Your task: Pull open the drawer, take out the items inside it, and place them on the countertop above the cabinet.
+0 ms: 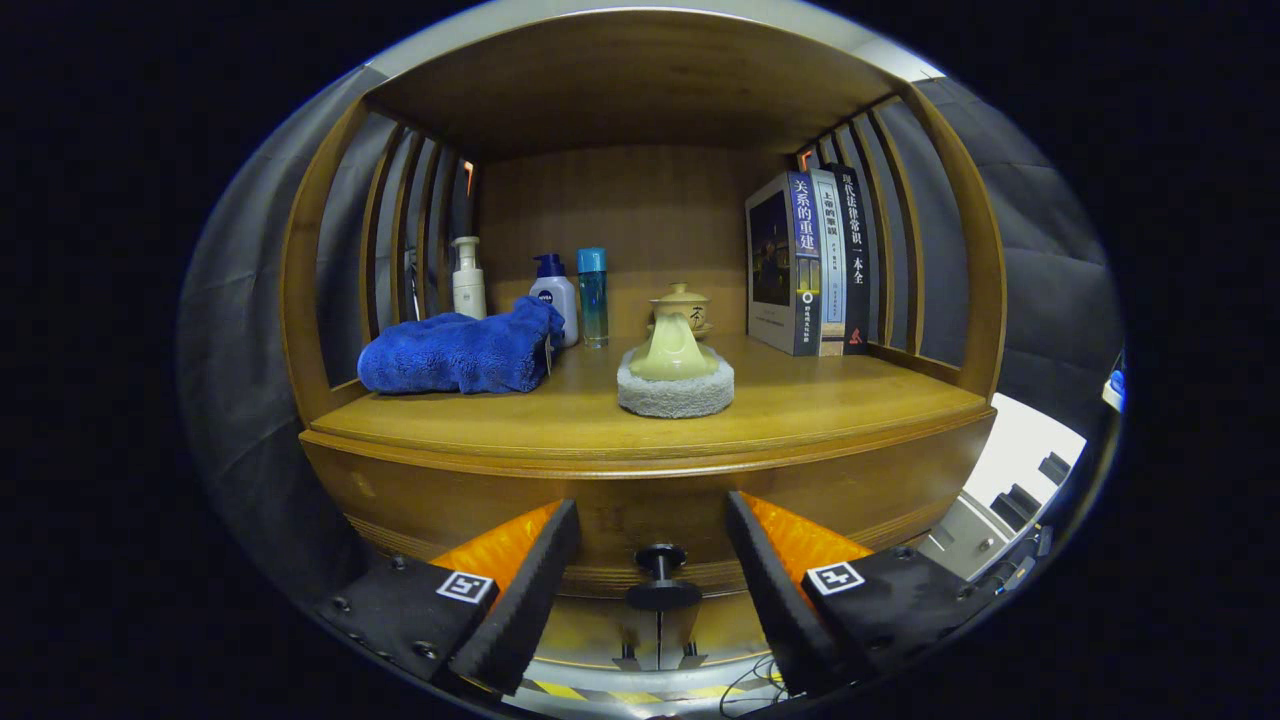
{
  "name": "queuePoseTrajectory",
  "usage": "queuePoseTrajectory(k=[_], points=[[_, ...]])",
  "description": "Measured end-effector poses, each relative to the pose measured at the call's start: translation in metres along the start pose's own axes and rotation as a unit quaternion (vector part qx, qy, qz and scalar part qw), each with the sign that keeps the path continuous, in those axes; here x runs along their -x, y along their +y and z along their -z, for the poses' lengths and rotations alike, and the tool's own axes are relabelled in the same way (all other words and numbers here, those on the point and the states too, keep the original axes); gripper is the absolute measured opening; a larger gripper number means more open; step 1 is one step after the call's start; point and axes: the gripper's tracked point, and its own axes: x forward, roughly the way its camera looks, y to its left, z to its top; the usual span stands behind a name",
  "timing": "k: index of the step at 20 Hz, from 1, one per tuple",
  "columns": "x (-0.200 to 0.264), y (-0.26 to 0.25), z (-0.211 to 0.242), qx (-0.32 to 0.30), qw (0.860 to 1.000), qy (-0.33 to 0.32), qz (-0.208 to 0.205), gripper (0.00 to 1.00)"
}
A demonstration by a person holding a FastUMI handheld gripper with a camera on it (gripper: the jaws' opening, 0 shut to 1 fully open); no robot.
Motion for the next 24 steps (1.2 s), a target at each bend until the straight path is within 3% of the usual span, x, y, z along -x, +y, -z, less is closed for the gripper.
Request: queuePoseTrajectory(k=[5, 14, 24], points=[[0.029, 0.011, -0.028, 0.029, 0.999, -0.03, -0.001, 0.98], [0.163, 0.066, -0.101, 0.062, 0.991, -0.088, -0.074, 0.98], [0.256, 0.053, -0.166, 0.053, 0.985, -0.142, -0.086, 0.98]])
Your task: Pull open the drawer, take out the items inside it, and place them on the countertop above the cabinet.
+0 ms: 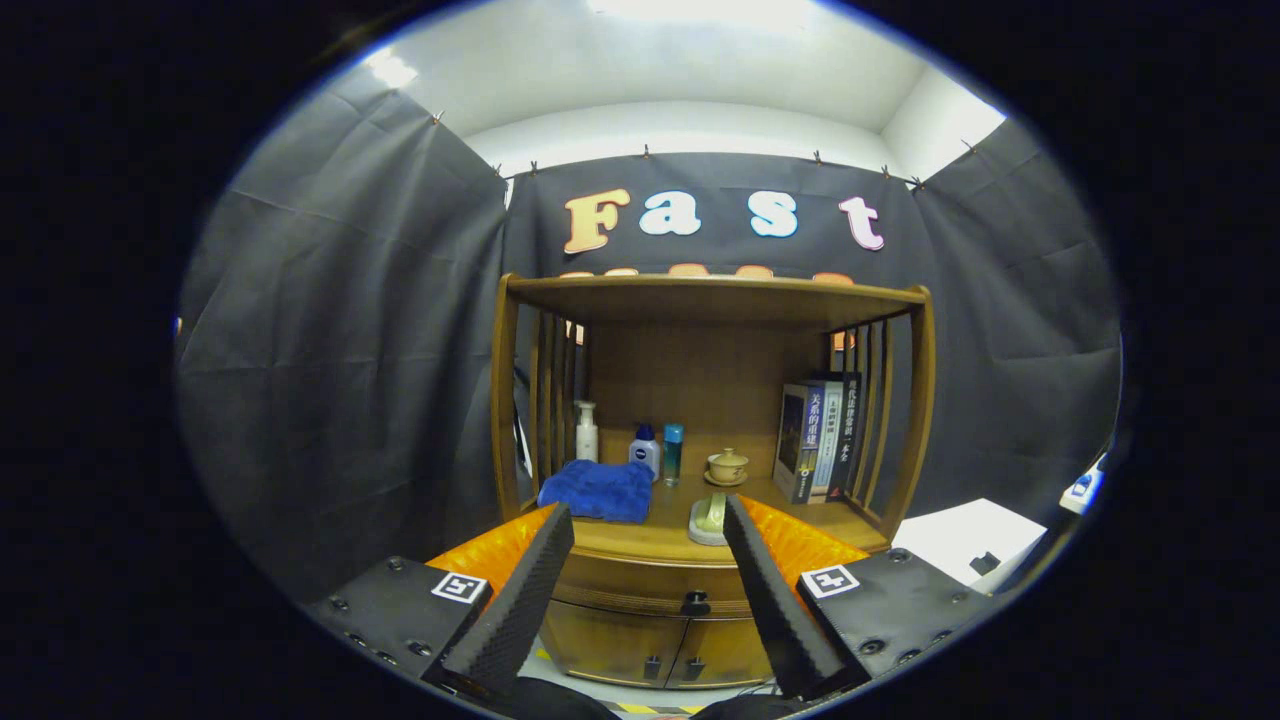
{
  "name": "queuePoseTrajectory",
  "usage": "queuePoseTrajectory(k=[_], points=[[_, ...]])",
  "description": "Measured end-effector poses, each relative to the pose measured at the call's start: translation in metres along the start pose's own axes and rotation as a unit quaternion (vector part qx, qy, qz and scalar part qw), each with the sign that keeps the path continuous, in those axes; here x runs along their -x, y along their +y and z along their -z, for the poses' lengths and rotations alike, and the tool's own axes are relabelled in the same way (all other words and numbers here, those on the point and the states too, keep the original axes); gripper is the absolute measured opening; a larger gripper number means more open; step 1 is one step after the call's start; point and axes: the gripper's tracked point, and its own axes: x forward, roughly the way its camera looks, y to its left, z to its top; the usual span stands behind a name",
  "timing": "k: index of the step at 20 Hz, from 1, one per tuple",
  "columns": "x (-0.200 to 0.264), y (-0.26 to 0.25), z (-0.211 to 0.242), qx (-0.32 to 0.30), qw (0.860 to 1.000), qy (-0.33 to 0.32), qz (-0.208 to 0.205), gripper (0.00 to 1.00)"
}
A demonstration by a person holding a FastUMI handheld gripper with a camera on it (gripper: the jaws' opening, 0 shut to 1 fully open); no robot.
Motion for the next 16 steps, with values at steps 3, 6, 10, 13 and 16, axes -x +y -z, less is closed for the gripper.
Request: queuePoseTrajectory(k=[3, 6, 10, 13, 16], points=[[0.014, -0.005, -0.014, -0.003, 1.0, -0.014, 0.006, 0.98], [0.026, -0.012, -0.029, -0.005, 0.999, -0.031, 0.015, 0.98], [0.033, -0.021, -0.038, -0.013, 0.999, -0.044, 0.027, 0.98], [0.034, -0.026, -0.038, -0.019, 0.998, -0.046, 0.029, 0.98], [0.039, -0.028, -0.041, -0.02, 0.998, -0.049, 0.03, 0.98]])
